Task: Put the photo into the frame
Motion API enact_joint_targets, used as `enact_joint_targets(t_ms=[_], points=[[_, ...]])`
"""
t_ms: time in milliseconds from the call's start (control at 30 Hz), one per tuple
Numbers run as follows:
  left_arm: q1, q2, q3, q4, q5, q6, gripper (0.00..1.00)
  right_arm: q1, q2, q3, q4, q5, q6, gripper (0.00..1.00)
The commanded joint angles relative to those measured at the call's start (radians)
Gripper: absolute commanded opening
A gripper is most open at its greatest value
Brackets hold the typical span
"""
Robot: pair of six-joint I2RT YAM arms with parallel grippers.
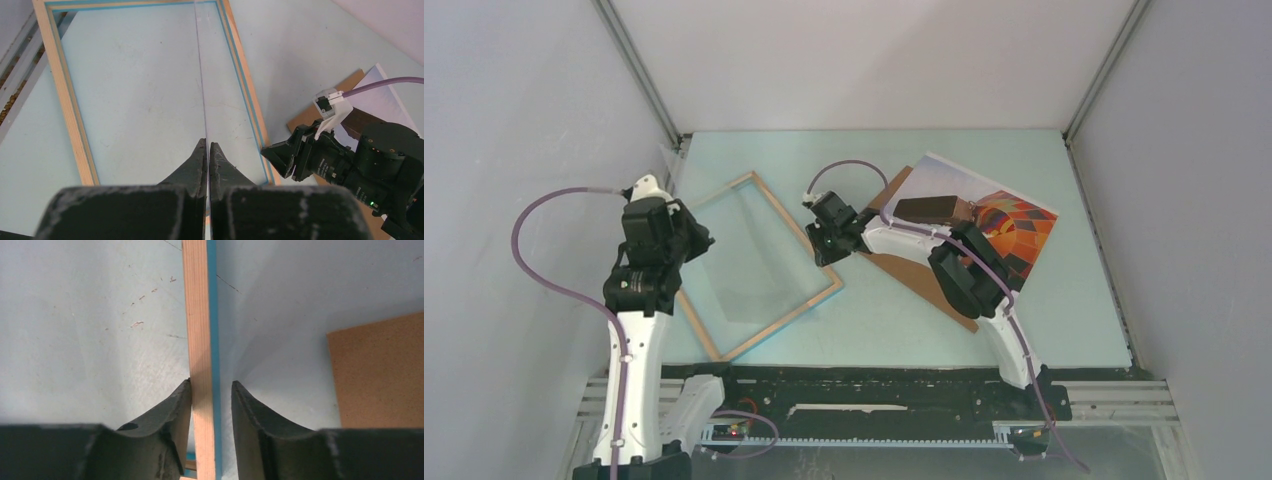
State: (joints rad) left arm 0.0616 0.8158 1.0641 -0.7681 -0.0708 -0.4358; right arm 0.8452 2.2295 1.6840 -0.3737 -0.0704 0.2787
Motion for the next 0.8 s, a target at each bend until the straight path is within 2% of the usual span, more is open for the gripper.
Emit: enact_joint_targets(t_ms=[0, 100, 300, 333, 433, 600, 767], points=[[0.010, 0.035, 0.068, 0.059, 0.051, -0.008, 0.00, 0.002, 0.016, 0.011, -0.065, 0.108, -0.014, 0.39], [0.009, 0.062, 0.081, 0.091, 0.121, -0.038, 0.00, -0.014, 0.011, -0.008, -0.090, 0.100, 0.016, 0.32], [0.009, 0.082, 0.069, 0.163, 0.212, -0.078, 0.00, -0.060, -0.051, -0.084, -0.112, 0.104, 0.081, 0.06], [0.008, 0.088, 0.063, 0.174, 0.224, -0.085, 0.00, -0.071, -0.063, -0.104, -0.107, 0.093, 0.090, 0.04], [0.009, 0.100, 0.031, 0.229, 0.261, -0.123, 0.00, -0.104, -0.090, -0.135, -0.122, 0.082, 0.112, 0.00], [0.010, 0.123, 0.002, 0.314, 0.320, -0.195, 0.00, -0.136, -0.133, -0.183, -0.136, 0.092, 0.093, 0.00], [0.010, 0.174, 0.017, 0.373, 0.422, -0.265, 0.00, -0.147, -0.128, -0.212, -0.094, -0.006, 0.070, 0.00]])
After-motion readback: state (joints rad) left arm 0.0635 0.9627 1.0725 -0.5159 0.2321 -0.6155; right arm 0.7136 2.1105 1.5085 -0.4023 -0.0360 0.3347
